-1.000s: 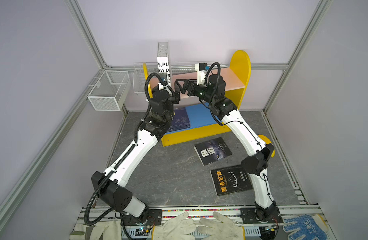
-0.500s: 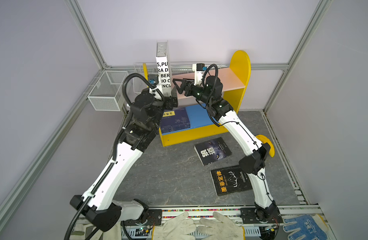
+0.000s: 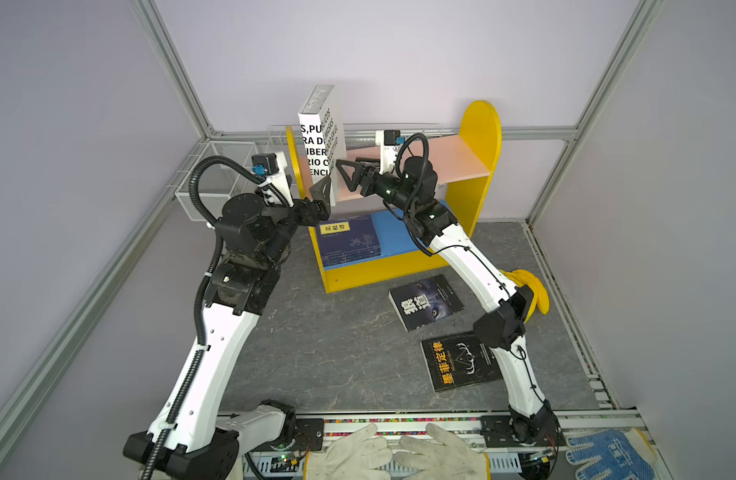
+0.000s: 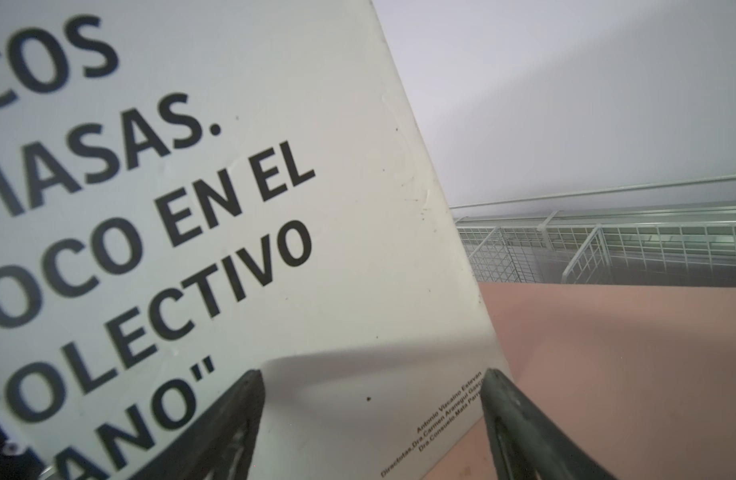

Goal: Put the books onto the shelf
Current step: 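Lower the white book onto the pink shelf with the left gripper while the right steadies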

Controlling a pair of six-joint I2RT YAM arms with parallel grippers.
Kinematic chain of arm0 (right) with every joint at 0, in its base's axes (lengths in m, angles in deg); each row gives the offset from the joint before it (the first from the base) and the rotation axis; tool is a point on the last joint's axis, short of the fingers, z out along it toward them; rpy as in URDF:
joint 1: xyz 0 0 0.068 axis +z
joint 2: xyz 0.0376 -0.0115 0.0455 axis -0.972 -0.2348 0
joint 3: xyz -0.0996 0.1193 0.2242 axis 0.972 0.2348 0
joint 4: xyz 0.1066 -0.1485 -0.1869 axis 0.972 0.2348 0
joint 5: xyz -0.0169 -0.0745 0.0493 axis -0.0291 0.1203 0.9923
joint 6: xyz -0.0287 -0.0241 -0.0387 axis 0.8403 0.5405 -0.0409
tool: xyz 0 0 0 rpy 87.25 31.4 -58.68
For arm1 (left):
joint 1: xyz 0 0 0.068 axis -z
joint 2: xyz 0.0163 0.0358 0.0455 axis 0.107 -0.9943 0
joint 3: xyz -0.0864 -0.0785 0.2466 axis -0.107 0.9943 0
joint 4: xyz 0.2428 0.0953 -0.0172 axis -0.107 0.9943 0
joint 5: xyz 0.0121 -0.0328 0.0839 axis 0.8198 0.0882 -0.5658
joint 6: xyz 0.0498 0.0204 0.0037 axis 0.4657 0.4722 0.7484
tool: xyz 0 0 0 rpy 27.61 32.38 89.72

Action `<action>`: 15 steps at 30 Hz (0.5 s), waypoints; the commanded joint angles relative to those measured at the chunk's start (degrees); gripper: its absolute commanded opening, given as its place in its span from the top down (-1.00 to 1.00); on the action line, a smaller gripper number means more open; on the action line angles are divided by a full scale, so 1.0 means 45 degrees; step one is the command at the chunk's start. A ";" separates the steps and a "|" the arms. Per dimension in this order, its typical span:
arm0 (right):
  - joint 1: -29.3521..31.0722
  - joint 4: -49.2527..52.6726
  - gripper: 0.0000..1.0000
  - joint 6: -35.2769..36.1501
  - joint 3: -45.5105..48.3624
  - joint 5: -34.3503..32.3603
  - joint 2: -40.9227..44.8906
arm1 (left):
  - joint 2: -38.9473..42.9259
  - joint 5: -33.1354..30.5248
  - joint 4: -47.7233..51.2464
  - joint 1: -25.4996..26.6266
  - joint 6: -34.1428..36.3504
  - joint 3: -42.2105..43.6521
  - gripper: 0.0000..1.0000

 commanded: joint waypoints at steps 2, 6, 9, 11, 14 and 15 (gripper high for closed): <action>-0.0096 0.0018 -0.70 -0.1307 0.0876 -0.0289 -0.1081 | -0.0216 0.1870 -0.1525 -0.0602 -0.0940 0.0369 -0.79; -0.0201 -0.0820 -0.65 -0.2293 0.0417 0.0247 -0.1650 | -0.0520 0.3383 -0.2544 -0.0790 -0.1287 0.0278 -0.79; -0.0188 -0.1320 -0.63 -0.2748 0.0171 0.1063 -0.2014 | -0.0620 0.3865 -0.3045 -0.0776 -0.1523 0.0373 -0.79; -0.0168 -0.1555 -0.62 -0.3096 -0.0028 0.1513 -0.2248 | -0.0645 0.4026 -0.3138 -0.0787 -0.1599 0.0375 -0.79; -0.0046 -0.2016 -0.61 -0.3652 -0.0057 0.2116 -0.2510 | -0.0610 0.4275 -0.3243 -0.0779 -0.1738 0.0459 -0.79; 0.0019 -0.2155 -0.61 -0.3810 -0.0065 0.2245 -0.2588 | -0.0611 0.4285 -0.3232 -0.0790 -0.1773 0.0477 -0.79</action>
